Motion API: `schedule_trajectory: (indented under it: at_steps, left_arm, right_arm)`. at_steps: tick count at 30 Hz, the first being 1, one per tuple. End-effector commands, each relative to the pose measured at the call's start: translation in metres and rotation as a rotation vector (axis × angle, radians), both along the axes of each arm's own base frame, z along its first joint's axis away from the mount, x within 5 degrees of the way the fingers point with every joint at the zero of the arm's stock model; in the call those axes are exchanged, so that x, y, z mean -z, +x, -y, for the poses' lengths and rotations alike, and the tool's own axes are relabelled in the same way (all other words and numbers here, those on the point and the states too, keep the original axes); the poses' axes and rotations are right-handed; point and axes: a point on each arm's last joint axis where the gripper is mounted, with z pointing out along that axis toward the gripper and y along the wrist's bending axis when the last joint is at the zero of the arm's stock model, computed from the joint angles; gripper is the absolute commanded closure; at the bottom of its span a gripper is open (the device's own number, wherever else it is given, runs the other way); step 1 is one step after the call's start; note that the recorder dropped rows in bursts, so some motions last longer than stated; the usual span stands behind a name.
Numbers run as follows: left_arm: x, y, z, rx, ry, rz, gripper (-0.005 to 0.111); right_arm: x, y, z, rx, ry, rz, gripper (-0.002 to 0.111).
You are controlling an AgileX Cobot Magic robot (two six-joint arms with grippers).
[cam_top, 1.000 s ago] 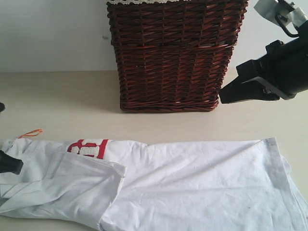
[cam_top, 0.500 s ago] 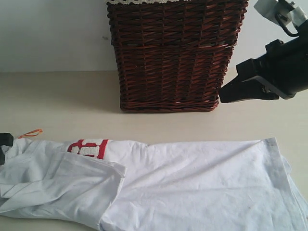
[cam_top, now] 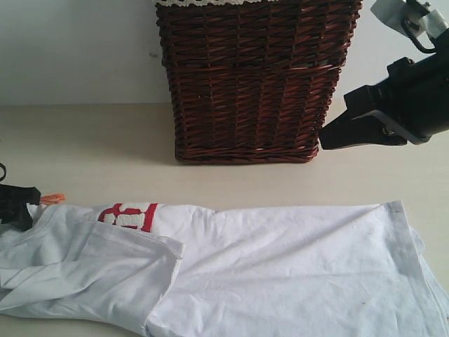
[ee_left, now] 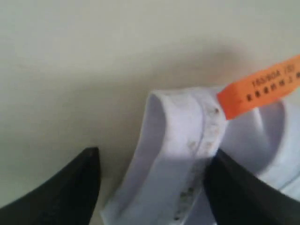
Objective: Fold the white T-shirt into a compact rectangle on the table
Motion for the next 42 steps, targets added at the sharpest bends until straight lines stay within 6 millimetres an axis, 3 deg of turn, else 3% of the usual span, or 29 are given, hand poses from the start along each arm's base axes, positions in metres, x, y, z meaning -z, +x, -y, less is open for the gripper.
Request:
schedule_trajectory:
  at_steps: [1,6,14,17,23,29,35,39,42]
  left_arm:
    - [0.013,0.002,0.005,0.019,-0.107,-0.043,0.044]
    - [0.015,0.004,0.021,0.136,-0.282,-0.107,0.044]
    - [0.023,0.000,0.022,0.153,-0.286,-0.146,0.047]
    - [0.024,0.000,0.021,0.155,-0.272,-0.150,0.059]
    - [0.026,-0.007,0.012,0.131,-0.195,-0.231,0.106]
    - [0.025,-0.014,0.008,0.103,-0.177,-0.311,0.107]
    - [-0.006,-0.016,0.005,0.091,-0.128,-0.260,0.107]
    - [-0.042,-0.015,0.002,0.092,-0.095,-0.252,0.107]
    - [-0.073,-0.011,0.011,0.123,-0.089,-0.193,0.107]
  right_arm:
    - [-0.004,0.000,0.000,-0.003,0.002,0.027,0.108]
    - [-0.004,0.000,0.000,-0.003,0.002,0.027,0.108]
    - [-0.004,0.000,-0.001,-0.006,0.003,0.024,0.108]
    - [-0.004,0.000,-0.001,-0.006,0.003,0.024,0.108]
    - [-0.004,0.000,-0.001,-0.005,0.003,0.024,0.108]
    - [-0.004,0.000,-0.001,-0.005,0.003,0.024,0.108]
    - [-0.005,-0.001,-0.001,-0.009,0.011,0.018,0.108]
    - [-0.005,-0.001,-0.002,-0.009,0.025,0.012,0.108]
    - [-0.005,-0.002,-0.002,-0.014,0.030,0.007,0.108]
